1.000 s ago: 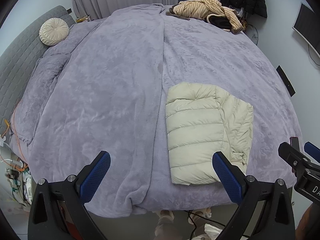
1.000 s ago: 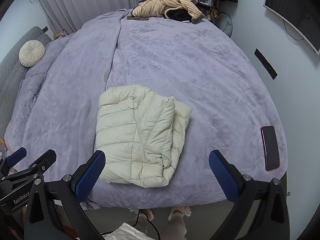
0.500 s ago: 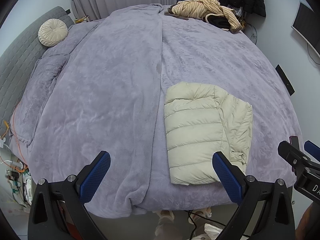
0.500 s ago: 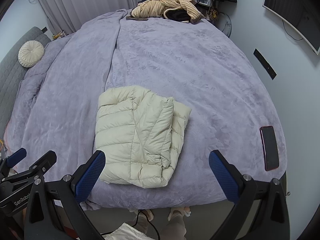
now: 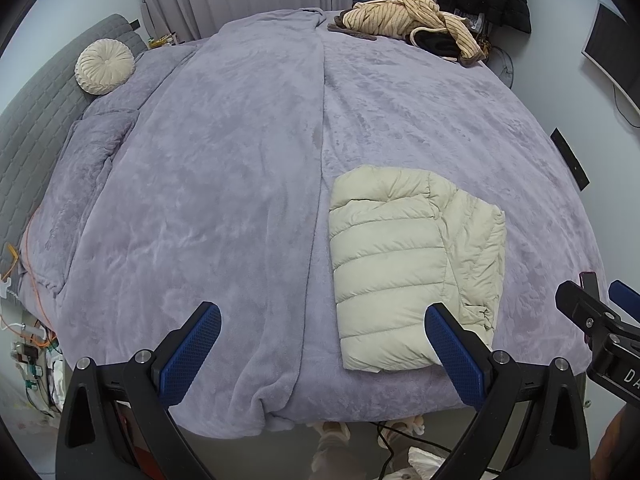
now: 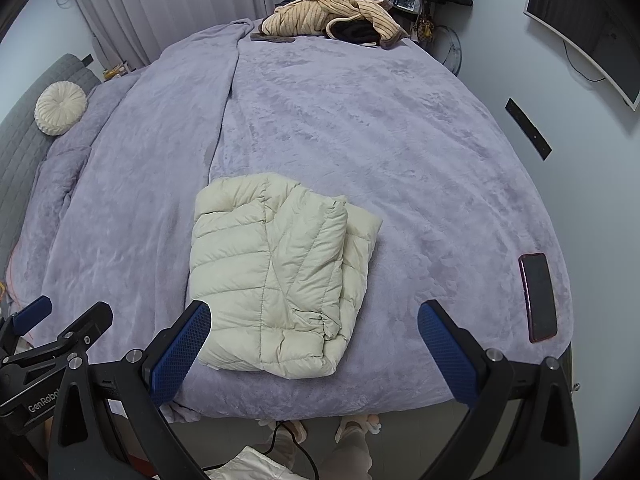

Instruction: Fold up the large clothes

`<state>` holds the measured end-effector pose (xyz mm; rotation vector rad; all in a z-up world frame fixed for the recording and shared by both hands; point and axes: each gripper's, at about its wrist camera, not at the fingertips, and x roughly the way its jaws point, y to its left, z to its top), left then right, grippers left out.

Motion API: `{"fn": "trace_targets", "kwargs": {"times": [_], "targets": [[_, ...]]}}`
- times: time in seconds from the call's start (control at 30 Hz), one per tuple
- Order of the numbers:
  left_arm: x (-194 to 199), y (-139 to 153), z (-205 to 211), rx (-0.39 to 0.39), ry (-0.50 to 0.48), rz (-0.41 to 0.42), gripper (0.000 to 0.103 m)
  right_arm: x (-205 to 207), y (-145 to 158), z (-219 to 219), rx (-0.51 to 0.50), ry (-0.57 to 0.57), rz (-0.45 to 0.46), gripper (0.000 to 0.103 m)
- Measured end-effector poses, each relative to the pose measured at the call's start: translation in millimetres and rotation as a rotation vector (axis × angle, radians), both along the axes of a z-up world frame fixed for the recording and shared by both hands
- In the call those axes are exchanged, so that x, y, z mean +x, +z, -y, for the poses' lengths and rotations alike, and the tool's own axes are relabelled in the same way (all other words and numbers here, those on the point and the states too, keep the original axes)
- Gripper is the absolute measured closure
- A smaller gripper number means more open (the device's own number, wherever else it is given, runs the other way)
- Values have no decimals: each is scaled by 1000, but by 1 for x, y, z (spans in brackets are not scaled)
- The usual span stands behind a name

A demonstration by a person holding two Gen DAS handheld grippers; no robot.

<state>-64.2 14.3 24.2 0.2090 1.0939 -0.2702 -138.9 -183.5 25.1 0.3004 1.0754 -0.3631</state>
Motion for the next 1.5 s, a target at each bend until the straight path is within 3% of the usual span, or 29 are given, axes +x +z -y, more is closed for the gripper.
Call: {"fn": "trace_targets", "kwargs": {"times": [1.5], "targets": [[1,0,-6,12,9,8,1,0,1,-2,-6,1,-3,0]]}}
